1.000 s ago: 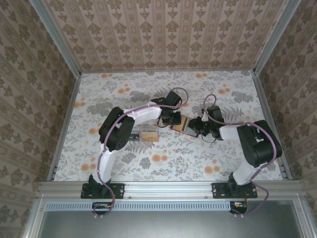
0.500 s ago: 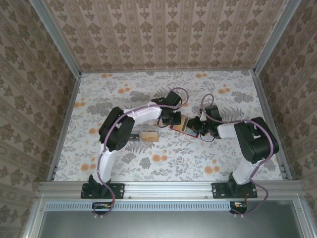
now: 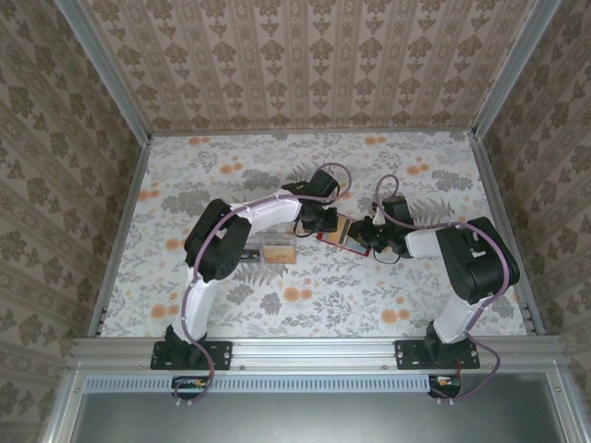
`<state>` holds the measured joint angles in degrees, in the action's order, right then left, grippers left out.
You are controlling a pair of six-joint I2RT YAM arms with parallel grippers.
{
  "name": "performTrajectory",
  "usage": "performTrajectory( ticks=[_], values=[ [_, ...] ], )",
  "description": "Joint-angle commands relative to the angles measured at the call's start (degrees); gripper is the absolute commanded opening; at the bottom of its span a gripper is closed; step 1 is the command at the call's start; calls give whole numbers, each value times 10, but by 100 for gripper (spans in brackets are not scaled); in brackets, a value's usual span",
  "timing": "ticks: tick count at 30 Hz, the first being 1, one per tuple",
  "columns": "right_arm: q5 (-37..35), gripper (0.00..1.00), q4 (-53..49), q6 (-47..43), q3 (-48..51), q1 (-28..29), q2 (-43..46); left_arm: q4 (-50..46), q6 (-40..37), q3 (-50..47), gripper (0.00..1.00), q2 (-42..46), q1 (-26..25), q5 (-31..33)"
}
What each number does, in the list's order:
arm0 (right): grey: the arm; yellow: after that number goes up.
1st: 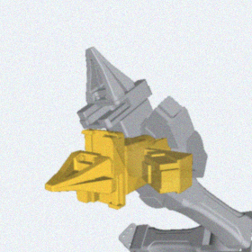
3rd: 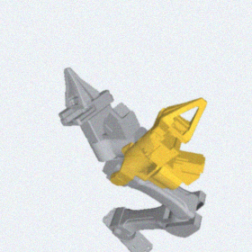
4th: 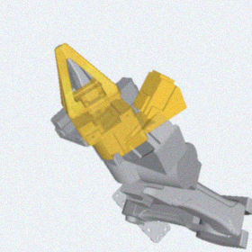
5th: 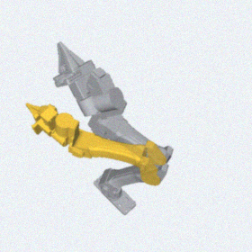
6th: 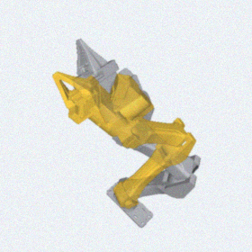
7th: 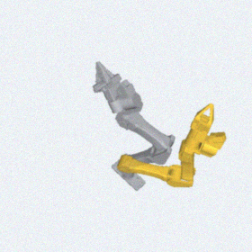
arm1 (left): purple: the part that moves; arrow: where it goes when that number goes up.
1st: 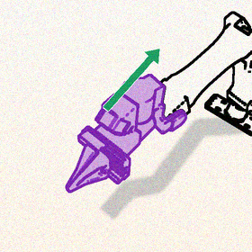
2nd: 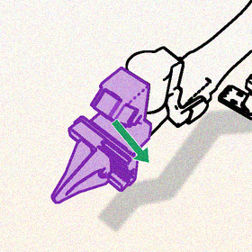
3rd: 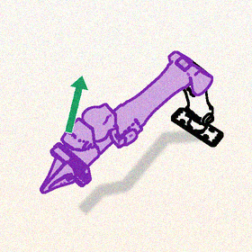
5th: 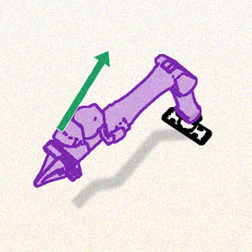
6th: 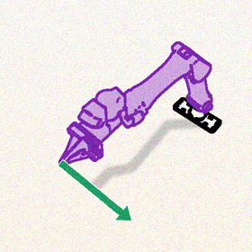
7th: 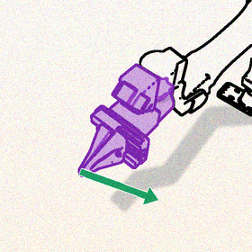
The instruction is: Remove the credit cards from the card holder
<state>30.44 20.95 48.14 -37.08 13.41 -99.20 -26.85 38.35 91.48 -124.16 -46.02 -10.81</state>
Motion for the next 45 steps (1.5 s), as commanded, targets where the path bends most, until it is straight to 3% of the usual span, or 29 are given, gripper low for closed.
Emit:
performTrajectory(
  ticks=[1, 5, 12, 25, 45],
  values=[
    [22, 16, 11, 4, -9, 6, -21, -23, 0, -2, 15, -23, 3, 4],
    [23, 13, 8, 1, -15, 13, -23, -23, -1, -1, 15, -24, 2, 3],
    [17, 18, -5, -1, -22, 16, -23, -25, -3, 5, 15, -28, -1, -1],
    [-56, 17, -111, -36, -11, 12, 41, -41, 3, 4, 14, -34, 3, 12],
    [12, 18, -29, -6, -29, 13, -23, -37, -2, 6, 15, -35, 2, 0]
  ],
)
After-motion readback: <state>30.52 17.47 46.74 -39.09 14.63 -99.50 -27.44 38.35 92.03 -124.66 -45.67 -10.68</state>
